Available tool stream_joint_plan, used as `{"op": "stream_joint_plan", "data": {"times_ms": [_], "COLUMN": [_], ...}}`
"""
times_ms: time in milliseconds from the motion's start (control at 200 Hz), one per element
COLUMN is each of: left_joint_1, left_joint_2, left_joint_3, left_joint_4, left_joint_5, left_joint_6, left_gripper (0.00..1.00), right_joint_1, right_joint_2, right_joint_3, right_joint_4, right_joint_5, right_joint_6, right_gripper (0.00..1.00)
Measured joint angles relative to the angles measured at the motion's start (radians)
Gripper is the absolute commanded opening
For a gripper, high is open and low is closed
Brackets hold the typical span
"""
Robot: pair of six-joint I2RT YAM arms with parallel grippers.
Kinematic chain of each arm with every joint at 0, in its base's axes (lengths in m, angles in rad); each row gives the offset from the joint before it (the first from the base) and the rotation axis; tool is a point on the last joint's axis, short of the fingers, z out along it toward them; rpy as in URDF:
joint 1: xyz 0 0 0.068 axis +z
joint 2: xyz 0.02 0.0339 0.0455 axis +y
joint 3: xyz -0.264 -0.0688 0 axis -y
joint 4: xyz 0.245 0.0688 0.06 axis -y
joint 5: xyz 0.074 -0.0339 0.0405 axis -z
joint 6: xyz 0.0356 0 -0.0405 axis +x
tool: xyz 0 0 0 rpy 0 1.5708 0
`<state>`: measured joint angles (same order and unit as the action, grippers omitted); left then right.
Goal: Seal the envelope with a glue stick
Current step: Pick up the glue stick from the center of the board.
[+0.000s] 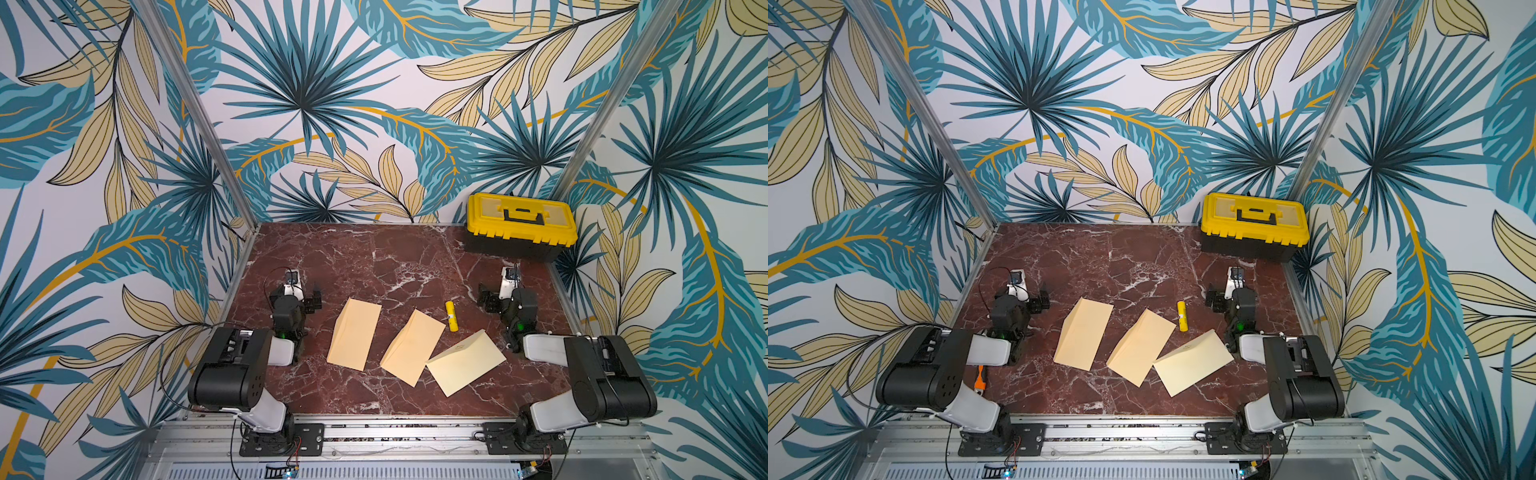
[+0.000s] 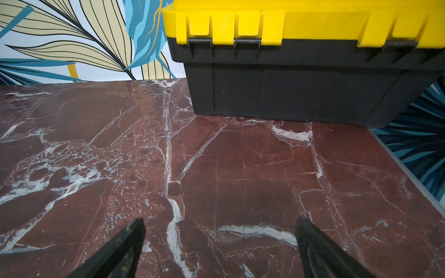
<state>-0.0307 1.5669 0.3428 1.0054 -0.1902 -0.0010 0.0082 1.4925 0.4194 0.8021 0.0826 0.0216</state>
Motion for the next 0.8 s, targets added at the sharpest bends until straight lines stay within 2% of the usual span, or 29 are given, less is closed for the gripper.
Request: {"op": "stream_joint_plan", "data": {"times_ms": [235,421,581,801], "left_joint_1": [-0.028,-0.081,-0.106,-0.126], "left_joint_2": [-0.148,-0.222,-0.272,-0.311], "left_joint_3": [0.009,0.135,0.262,0.369], "left_joint_4": [-0.088,-0.296,-0.512,-0.768], "left_joint_5": [-0.068,-0.153,-0.196,-0.188], "left_joint_6": [0.002,0.003,-0.082,-0.232], "left_gripper": [1.0,1.0,1.0,1.0], "right_joint_1": [0.0,0.001,0.001,0.003], "right_joint_2": [-0.151,-0.21,-0.21,-0.187], "right_joint_3": [0.129,0.252,0.355,0.496], "right_joint_4": [-0.269,-0.507,-0.741,-1.056], "right_joint_5": [0.05,0.059,0.042,-0.026], "right_joint_6": [0.024,0.089,0.195,0.304], "right_gripper": [0.99,0.96,0.87,0.77]}}
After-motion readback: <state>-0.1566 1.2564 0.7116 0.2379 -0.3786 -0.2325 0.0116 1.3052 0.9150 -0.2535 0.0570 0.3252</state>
